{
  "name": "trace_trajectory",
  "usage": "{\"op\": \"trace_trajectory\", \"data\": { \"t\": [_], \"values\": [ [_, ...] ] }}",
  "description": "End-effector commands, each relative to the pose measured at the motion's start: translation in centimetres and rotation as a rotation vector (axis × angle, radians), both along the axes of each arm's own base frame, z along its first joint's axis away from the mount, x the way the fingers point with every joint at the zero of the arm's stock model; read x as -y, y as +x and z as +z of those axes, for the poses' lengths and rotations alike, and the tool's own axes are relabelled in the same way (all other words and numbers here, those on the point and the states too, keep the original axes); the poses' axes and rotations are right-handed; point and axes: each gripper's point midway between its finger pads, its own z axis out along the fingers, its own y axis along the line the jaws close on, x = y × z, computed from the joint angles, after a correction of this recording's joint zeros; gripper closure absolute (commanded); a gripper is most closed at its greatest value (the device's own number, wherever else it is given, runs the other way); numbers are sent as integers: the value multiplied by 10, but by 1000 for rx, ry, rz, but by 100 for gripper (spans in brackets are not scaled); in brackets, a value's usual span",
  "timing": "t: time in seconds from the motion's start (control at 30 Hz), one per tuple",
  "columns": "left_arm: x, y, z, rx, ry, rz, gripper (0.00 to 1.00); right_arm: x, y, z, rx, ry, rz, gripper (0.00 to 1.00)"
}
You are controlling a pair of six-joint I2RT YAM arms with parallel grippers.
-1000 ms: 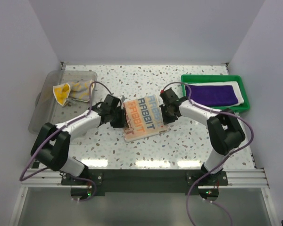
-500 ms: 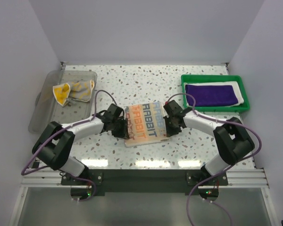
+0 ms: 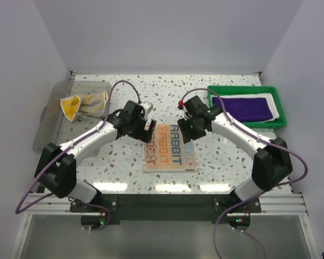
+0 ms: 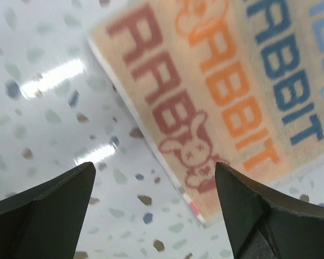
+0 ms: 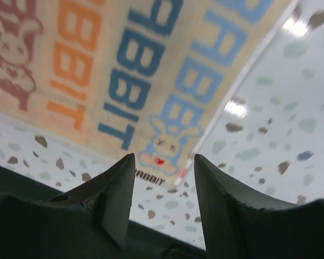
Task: Fold and stack the towels
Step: Fold the towel
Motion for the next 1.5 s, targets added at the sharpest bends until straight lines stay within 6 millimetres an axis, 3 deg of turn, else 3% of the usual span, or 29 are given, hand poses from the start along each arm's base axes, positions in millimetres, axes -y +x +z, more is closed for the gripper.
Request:
{"op": "trace_trajectory", "data": {
  "t": [0.0,0.07,0.1,0.17,0.2,0.3,0.33,0.43,0.53,0.7,0.87,1.1,1.23,1.3,1.47],
  "values": [
    [-5,50,27,175,151,-132,2,10,45,17,89,-48,117,48],
    [-3,71,39,227,170,-172,4,3,73,31,124,5,110,48],
    [-1,83,35,240,168,-170,5,3,97,34,153,37,71,48],
    [-4,102,38,254,129,-164,9,-5,114,33,150,102,65,50],
    [-5,110,28,235,116,-167,14,-11,126,29,135,130,84,51],
    [-3,129,18,207,64,-173,36,-12,144,23,137,108,80,64],
    [0,135,20,214,56,-174,49,-12,146,13,117,98,77,71],
    [11,135,7,186,14,-203,63,-13,152,-3,107,91,66,78],
    [13,135,-7,162,9,-201,69,-7,156,-19,97,49,40,83],
    [15,133,-25,140,-1,-187,72,0,159,-45,70,17,12,85],
    [4,131,-49,94,48,-132,77,7,155,-63,44,-16,-1,86],
    [-9,133,-60,93,107,-35,78,16,153,-71,42,-67,-12,86],
    [-18,145,-40,154,138,15,75,20,159,-53,80,-86,3,84],
    [-16,153,-16,202,120,24,68,18,164,-42,106,-77,6,84],
    [10,147,24,248,23,-58,63,16,169,-23,146,-67,48,84]
  ]
}}
